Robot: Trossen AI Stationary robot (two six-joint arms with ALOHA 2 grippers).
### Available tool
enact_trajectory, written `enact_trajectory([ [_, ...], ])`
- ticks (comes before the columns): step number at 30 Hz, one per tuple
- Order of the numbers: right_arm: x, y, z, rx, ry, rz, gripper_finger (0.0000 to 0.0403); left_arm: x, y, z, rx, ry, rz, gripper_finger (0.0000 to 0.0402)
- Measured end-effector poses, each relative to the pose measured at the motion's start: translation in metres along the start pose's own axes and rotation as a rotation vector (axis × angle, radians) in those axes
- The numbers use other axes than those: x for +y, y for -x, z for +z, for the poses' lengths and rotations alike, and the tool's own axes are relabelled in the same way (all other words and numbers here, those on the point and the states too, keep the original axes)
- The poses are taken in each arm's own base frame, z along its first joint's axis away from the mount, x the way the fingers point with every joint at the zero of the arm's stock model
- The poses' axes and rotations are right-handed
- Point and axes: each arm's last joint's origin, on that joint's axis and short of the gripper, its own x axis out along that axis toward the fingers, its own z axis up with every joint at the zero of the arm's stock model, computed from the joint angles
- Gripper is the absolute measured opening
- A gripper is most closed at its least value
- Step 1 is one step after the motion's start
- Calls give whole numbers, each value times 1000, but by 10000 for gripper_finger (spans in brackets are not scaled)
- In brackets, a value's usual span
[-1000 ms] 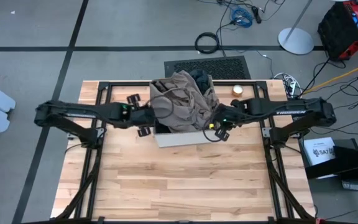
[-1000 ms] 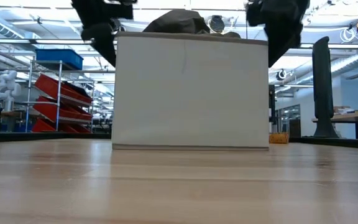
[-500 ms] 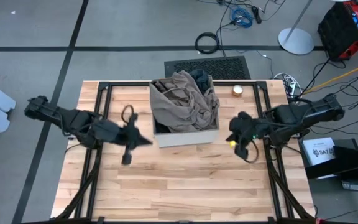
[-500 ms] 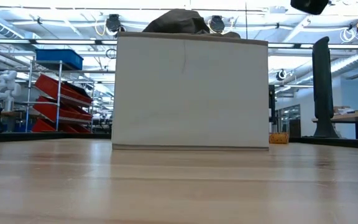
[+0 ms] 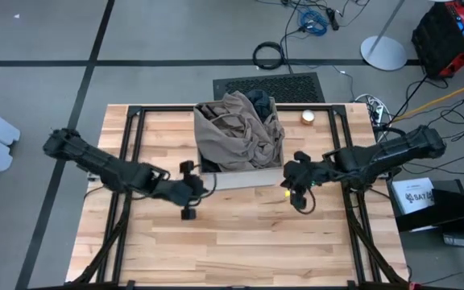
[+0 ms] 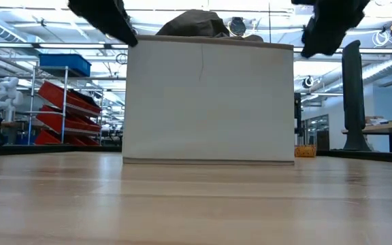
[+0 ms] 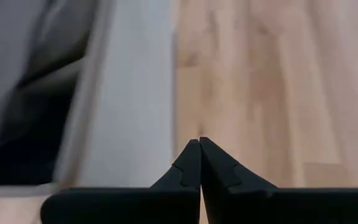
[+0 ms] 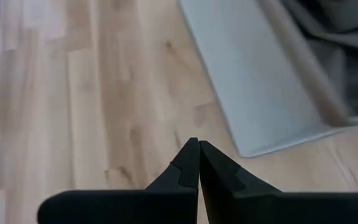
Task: Sort clothes
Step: Adjust the laundry organizer, then return to Home Position
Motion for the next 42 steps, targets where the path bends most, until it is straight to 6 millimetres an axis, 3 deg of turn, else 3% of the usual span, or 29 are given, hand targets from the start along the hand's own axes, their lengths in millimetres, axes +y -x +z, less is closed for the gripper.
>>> enact_trajectory([
  [14, -35, -18, 14, -34, 4, -179, 0, 57, -17, -2, 107, 71, 257, 0],
  [22, -45, -15, 15, -3, 54, -201, 0, 57, -15, 3, 63, 52, 169, 0],
  [27, -38, 16, 10, -1, 51, -178, 0, 47, 11, 15, -52, 9, 79, 2],
  [33, -23, 59, 1, -166, 75, -33, 0, 41, 61, 23, -284, -68, -2, 9],
  [38, -16, 99, -5, -461, 130, 45, 0, 48, 106, 21, -488, -70, -31, 10],
  [42, -19, 110, -18, -647, 164, 133, 0, 58, 128, 8, -614, -47, -27, 11],
])
